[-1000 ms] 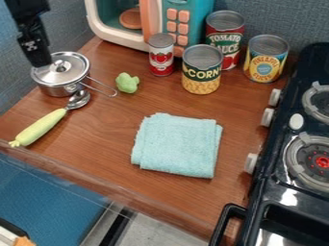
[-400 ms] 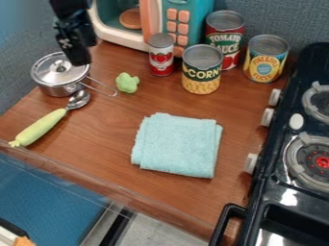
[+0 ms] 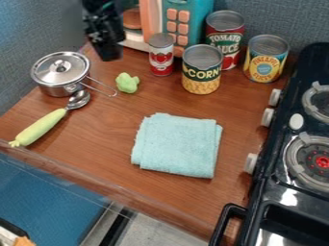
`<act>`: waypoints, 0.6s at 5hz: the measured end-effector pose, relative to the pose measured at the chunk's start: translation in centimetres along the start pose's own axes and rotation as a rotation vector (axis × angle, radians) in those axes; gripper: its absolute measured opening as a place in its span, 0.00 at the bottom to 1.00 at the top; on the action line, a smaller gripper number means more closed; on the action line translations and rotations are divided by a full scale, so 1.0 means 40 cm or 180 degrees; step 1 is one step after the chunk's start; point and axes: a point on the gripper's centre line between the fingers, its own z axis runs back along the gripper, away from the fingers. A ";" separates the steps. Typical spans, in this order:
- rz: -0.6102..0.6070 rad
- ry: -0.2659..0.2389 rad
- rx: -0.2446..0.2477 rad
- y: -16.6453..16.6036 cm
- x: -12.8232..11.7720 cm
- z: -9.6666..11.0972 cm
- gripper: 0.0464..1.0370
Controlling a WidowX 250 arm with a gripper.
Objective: Slide the can of corn across the table and against the blue towel to the bottom right of the table
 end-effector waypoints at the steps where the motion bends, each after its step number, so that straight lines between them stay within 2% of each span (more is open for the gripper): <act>1: 0.0064 0.0006 0.0011 -0.001 0.041 -0.010 0.96; 3: 0.0978 0.0179 0.0268 0.049 0.121 -0.077 0.96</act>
